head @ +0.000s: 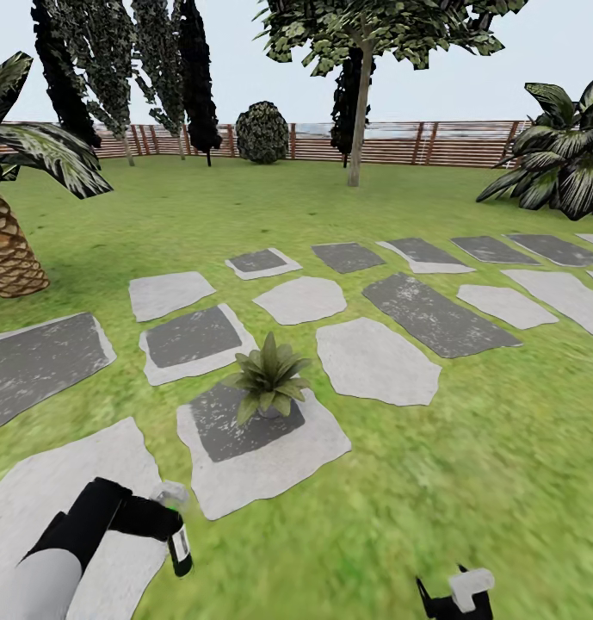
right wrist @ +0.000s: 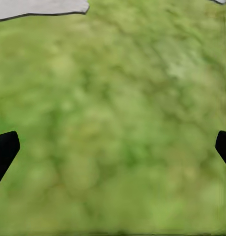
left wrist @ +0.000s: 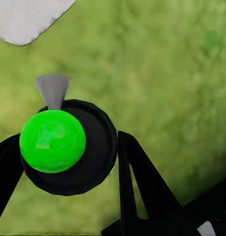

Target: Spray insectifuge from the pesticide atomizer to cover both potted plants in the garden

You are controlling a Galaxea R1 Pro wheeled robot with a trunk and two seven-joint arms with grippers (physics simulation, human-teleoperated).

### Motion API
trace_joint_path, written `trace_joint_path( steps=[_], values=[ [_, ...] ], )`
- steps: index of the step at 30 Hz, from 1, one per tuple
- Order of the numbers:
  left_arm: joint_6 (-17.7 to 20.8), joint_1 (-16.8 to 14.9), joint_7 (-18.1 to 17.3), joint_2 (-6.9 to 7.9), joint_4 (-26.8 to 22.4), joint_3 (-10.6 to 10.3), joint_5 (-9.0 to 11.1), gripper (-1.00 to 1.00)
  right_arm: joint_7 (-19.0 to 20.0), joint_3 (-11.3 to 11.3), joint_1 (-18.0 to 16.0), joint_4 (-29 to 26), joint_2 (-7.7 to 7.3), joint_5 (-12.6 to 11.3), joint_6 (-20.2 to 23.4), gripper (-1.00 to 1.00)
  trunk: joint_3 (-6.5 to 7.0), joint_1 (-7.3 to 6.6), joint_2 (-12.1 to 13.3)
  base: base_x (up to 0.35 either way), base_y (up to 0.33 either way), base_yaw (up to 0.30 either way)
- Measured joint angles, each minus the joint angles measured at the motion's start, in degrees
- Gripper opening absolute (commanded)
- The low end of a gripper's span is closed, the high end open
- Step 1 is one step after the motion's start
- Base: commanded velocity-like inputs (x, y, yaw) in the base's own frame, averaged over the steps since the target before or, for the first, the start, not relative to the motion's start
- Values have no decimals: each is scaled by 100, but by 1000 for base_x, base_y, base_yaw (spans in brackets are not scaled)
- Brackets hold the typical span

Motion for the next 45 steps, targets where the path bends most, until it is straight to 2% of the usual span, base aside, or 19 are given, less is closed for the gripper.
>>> trace_joint_path(
  steps=[1,2,6,8,10,14,21,25,28,30,32,33,35,36,38,41,45],
  values=[
    [231,-41,1,-6,-81,-35,-9,-100,-13,0,9,8,2,-57,-8,100,0,0,0,0,0,0],
    [670,-141,3,-10,-183,-207,-51,-100,-28,-3,21,13,4,-172,-15,100,0,0,0,0,0,0],
    [1825,-384,16,-12,-254,-912,-309,-100,-33,0,29,20,7,-433,-20,100,0,0,0,0,0,0],
    [2251,-500,5,-26,-265,-1220,-370,-100,-37,1,30,21,19,-486,-21,100,0,0,0,0,0,0],
    [2412,-591,-4,-44,-269,-1382,-398,-100,-39,1,30,22,26,-505,-21,100,0,0,0,0,0,0],
    [2535,-796,-10,-90,-269,-1505,-415,-100,-40,4,36,60,65,-510,-15,100,0,0,0,5,0,0],
    [2564,-1080,-14,-163,-191,-1527,-429,-100,-37,1,36,141,104,-508,-11,100,0,-3,0,224,112,-178],
    [2565,-1210,-65,-211,-156,-1530,-664,-100,-36,1,37,143,109,-508,-11,100,0,-3,0,287,167,-291],
    [2571,-1505,-280,-234,105,-1533,-902,-100,-33,0,39,143,109,-508,-11,100,0,-2,0,178,119,-255],
    [2572,-1838,-725,-247,584,-1534,-1248,-100,-32,0,37,144,111,-508,-12,100,0,-1,0,46,29,-87],
    [2562,-2073,-1115,-251,809,-1533,-1618,-100,-35,1,35,145,111,-508,-12,100,0,0,0,17,11,-33],
    [2557,-2198,-1413,-260,887,-1530,-1929,-100,-36,1,34,145,111,-508,-12,100,0,0,0,8,5,-14],
    [2549,-2282,-1771,-297,905,-1529,-2388,-100,-39,1,35,145,111,-508,-12,100,0,0,0,4,2,-7],
    [2545,-2302,-1954,-345,906,-1527,-2728,-100,-38,0,33,145,110,-509,-12,100,0,0,0,2,1,-3],
    [2545,-2317,-2123,-447,905,-1519,-3244,-100,-36,1,34,145,111,-508,-12,100,0,0,0,0,0,-1],
    [2547,-2342,-2198,-531,894,-1513,-3584,-100,-26,6,36,151,111,-501,-12,100,0,-1,0,111,58,0],
    [2553,-2397,-2269,-563,867,-1505,-3642,-100,-19,9,37,147,111,-498,-11,100,0,-3,0,258,152,0]
  ],
)
